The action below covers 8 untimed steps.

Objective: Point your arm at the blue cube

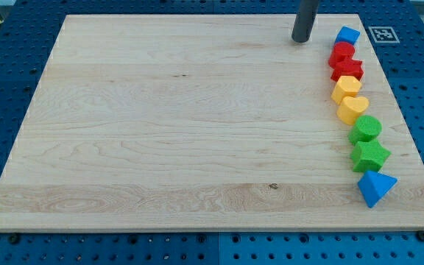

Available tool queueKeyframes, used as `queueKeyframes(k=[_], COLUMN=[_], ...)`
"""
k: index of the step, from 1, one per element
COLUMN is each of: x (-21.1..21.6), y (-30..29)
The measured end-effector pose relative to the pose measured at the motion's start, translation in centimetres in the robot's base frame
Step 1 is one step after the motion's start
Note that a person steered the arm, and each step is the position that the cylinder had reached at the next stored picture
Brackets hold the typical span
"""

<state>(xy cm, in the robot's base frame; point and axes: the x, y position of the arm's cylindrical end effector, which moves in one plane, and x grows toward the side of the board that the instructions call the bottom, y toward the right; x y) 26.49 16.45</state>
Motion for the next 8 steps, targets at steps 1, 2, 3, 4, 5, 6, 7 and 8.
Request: queueKeyframes(k=[1, 2, 3, 4, 5, 6, 7, 8], x=[-0.2, -2.0, -2.8, -5.4, -5.4, -5.4, -5.4, -2.7], y=[1.1, 5.5, 5.5, 5.5, 5.7, 7.9, 7.9, 7.9])
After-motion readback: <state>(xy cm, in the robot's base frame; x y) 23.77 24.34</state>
